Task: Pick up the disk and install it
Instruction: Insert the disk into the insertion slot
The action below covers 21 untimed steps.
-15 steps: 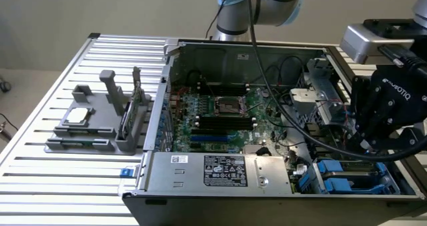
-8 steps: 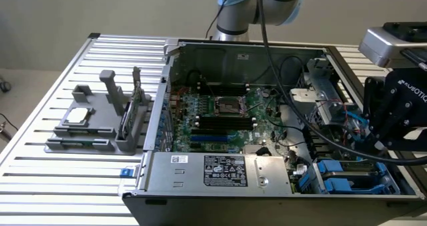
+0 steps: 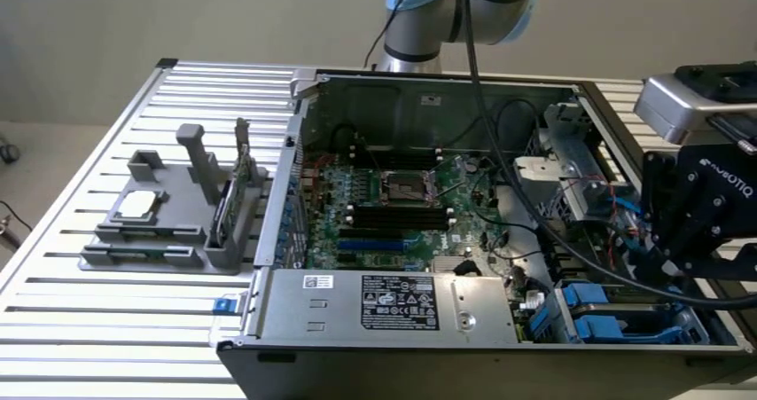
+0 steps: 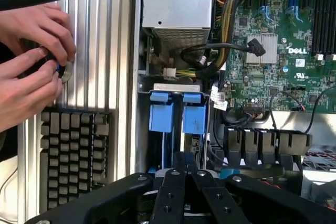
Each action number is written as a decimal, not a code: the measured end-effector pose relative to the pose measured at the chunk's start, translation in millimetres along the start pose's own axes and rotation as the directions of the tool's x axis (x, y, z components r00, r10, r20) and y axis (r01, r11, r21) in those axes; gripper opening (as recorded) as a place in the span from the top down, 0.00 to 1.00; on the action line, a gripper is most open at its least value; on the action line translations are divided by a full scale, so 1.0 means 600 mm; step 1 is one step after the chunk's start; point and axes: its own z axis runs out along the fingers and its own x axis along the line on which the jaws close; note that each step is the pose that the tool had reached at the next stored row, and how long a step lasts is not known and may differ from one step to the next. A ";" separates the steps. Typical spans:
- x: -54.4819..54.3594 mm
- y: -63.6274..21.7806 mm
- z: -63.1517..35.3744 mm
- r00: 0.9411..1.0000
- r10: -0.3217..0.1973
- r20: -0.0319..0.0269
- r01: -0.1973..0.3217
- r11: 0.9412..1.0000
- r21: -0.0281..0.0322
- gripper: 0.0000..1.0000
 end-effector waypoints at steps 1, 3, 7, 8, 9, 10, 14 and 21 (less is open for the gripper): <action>0.000 -0.001 0.003 1.000 -0.003 0.000 0.003 1.000 0.000 0.89; -0.001 -0.002 0.009 1.000 -0.009 0.000 0.009 1.000 0.001 0.89; -0.004 -0.004 0.021 1.000 -0.017 -0.001 0.017 1.000 0.002 0.89; -0.004 -0.004 0.024 1.000 -0.018 -0.001 0.018 1.000 0.002 0.89; -0.005 -0.004 0.026 1.000 -0.020 -0.001 0.020 1.000 0.002 0.89; -0.006 -0.004 0.029 1.000 -0.021 -0.001 0.021 1.000 0.002 0.89; -0.012 -0.005 0.041 1.000 -0.022 -0.001 0.022 1.000 0.003 0.89; -0.022 -0.007 0.061 1.000 -0.023 -0.001 0.023 1.000 0.003 0.89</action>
